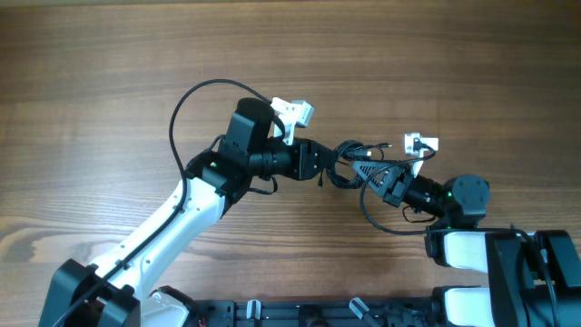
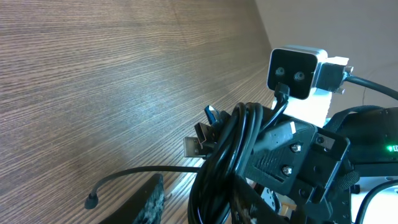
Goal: Untangle cables
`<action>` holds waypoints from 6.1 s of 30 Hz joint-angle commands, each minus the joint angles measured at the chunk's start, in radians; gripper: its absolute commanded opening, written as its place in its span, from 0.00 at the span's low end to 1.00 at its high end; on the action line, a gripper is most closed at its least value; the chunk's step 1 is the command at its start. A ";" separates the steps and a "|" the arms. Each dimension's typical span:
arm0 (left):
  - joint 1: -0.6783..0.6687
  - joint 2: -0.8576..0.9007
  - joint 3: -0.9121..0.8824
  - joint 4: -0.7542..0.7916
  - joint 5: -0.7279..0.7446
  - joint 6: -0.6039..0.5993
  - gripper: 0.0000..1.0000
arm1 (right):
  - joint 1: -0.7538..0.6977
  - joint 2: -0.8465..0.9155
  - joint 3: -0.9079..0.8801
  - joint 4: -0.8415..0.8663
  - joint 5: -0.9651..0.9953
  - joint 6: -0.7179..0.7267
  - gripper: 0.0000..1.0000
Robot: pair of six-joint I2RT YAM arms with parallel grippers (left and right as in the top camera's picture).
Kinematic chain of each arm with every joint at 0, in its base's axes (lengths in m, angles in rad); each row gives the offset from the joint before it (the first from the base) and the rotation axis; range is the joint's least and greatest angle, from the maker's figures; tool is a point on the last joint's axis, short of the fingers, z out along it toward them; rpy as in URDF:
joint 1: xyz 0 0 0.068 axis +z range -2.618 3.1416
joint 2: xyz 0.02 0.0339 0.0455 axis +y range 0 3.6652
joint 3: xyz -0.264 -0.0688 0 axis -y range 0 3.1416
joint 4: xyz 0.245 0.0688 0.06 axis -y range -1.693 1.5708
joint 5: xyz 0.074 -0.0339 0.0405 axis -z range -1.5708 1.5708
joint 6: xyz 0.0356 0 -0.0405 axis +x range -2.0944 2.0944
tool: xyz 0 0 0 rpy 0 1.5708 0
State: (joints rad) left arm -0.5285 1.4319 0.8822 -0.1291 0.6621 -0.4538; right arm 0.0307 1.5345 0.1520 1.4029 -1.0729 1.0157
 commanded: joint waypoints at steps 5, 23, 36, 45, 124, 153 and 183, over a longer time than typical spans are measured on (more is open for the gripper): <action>-0.006 0.022 0.008 -0.002 -0.014 0.002 0.34 | 0.005 0.005 0.002 0.048 -0.029 -0.006 0.04; -0.077 0.043 0.007 -0.059 -0.044 0.005 0.04 | 0.005 0.005 0.002 0.053 -0.027 -0.002 0.04; -0.077 0.096 0.007 -0.170 -0.373 -0.061 0.04 | 0.004 0.005 0.001 0.027 0.122 0.149 0.04; -0.075 0.096 0.007 -0.263 -0.612 -0.244 0.04 | 0.004 0.005 0.001 -0.176 0.224 0.209 0.04; -0.161 0.316 0.005 -0.242 -0.742 -0.864 0.05 | -0.331 -0.042 0.167 -0.263 -0.142 0.123 0.99; -0.141 -0.142 0.006 -0.226 -0.463 0.294 0.04 | 0.030 -0.042 0.167 -0.393 -0.163 -0.047 0.38; -0.210 -0.129 0.006 -0.212 -0.730 0.000 0.04 | 0.151 -0.042 0.167 -0.235 -0.016 0.240 0.05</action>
State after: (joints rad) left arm -0.7219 1.3014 0.8856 -0.3443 -0.0776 -0.4412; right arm 0.1738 1.5043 0.3077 1.0683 -1.1091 1.1057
